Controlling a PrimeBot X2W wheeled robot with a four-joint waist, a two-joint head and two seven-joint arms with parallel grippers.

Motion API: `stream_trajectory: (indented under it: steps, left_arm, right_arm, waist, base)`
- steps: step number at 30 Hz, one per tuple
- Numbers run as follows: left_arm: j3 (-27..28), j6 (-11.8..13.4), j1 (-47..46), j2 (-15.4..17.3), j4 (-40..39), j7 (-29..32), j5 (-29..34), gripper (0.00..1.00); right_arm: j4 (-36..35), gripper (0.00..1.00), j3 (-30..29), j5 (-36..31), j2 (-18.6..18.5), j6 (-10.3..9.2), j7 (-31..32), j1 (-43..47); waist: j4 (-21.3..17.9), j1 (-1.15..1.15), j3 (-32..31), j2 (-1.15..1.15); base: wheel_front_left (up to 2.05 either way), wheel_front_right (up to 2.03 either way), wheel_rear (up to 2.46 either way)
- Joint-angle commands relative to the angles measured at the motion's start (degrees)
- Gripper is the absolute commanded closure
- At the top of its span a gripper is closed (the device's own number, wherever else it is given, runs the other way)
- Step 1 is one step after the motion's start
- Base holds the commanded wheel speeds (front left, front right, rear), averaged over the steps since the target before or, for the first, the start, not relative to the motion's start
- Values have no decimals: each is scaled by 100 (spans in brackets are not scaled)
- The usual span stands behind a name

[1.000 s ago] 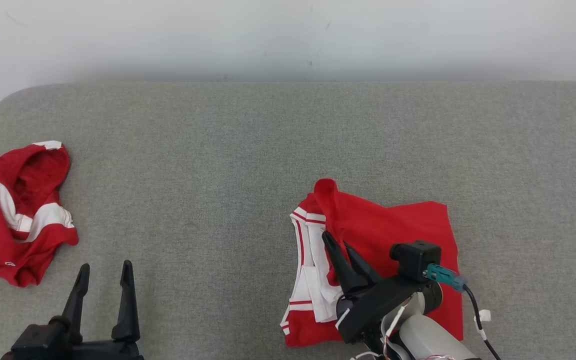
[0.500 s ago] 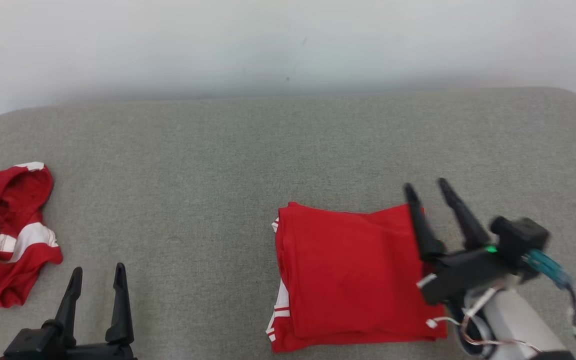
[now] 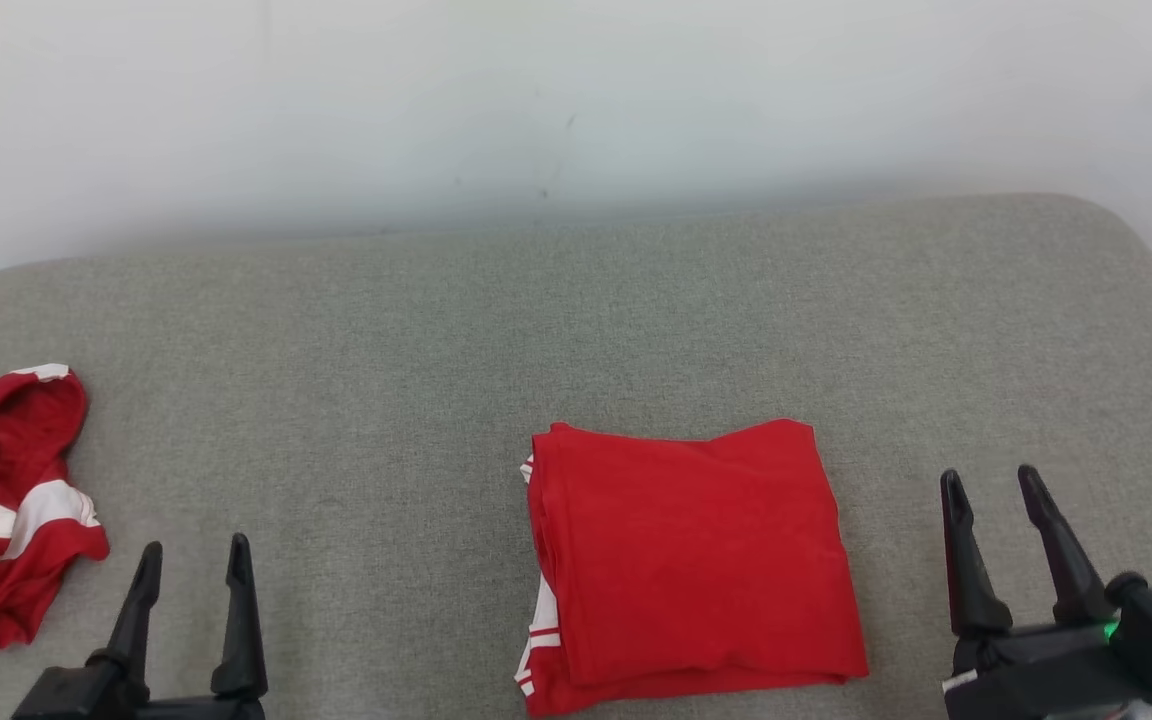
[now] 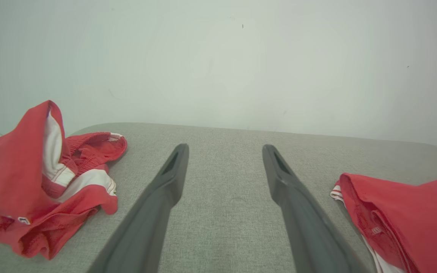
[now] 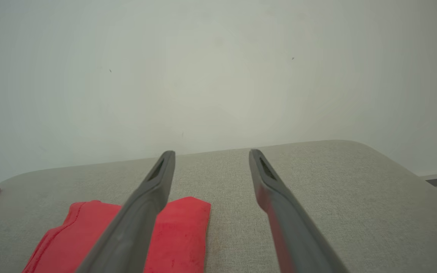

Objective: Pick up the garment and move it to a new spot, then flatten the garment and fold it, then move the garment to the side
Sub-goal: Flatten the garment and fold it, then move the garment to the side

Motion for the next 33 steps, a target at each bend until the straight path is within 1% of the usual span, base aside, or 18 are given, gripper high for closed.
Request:
stream_trajectory:
  steps: [1, 6, 17, 33]
  left_arm:
    - [-17, -29, 123, -1, -34, -1, 36, 0]
    - [-172, -65, 250, 23, -65, -1, -5, 0]
    - [-454, -74, 456, 204, -79, -1, -114, 0]
    - [-482, -79, 385, 260, 32, -1, -104, 0]
  right_arm:
    - [-50, 0, -22, -49, 55, -15, 1, 143]
    - [-120, 0, -69, -115, 144, -15, 1, 482]
    - [-68, 0, -112, -145, 182, -15, 1, 714]
    - [71, 0, -19, -143, 202, -15, 1, 706]
  waist:
    - [27, 0, -41, 0]
    - [136, 0, -145, 0]
    - [310, 0, -248, 0]
    - [315, 0, -276, 0]
  base:
    - [0, 0, 0]
    - [0, 0, 0]
    - [0, 0, 0]
    - [0, 0, 0]
